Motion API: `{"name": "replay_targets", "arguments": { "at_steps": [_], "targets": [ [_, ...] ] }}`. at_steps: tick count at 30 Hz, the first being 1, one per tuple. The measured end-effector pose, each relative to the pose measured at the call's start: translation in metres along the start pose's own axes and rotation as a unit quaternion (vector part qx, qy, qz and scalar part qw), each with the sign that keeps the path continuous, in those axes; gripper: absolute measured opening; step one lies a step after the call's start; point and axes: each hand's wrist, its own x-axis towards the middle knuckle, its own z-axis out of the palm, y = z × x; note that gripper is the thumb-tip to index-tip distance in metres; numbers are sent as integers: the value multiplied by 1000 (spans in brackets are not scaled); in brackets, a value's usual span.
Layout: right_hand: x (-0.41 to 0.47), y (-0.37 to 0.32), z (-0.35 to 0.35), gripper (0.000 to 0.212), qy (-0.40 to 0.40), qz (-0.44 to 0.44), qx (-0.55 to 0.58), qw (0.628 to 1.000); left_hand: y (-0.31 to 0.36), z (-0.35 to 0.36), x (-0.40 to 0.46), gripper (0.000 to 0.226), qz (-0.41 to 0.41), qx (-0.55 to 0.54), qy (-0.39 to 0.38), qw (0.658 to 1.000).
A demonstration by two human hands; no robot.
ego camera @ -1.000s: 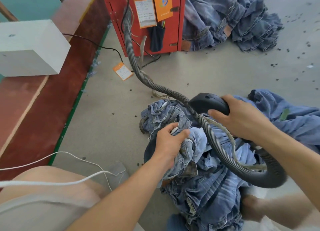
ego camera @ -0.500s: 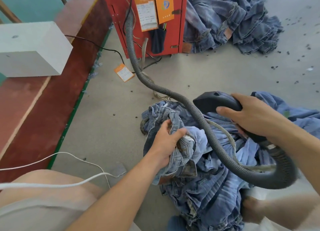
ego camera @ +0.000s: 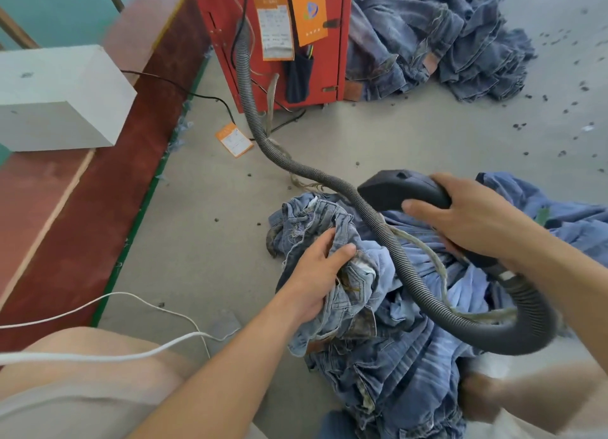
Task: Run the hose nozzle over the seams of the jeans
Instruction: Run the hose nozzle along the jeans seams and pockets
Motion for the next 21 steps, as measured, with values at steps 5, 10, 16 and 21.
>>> {"name": "replay_targets", "arguments": {
  "at_steps": [5,10,16,21],
  "targets": [
    [-15,-13,17,18,-92,-55,-54,993,3,3,-4,33,29,37,-16,999],
    [7,-7,13,26,25,27,-53,998,-3,6,-10,44,34,124,-11,992],
    [2,2,-13,21,-105,11,-10,994,-1,2,-12,34,125,270,2,955],
    [7,-10,7,16,-50,-10,12,999,-5,2,-15,29,199,409,-47,889]
  ]
}}
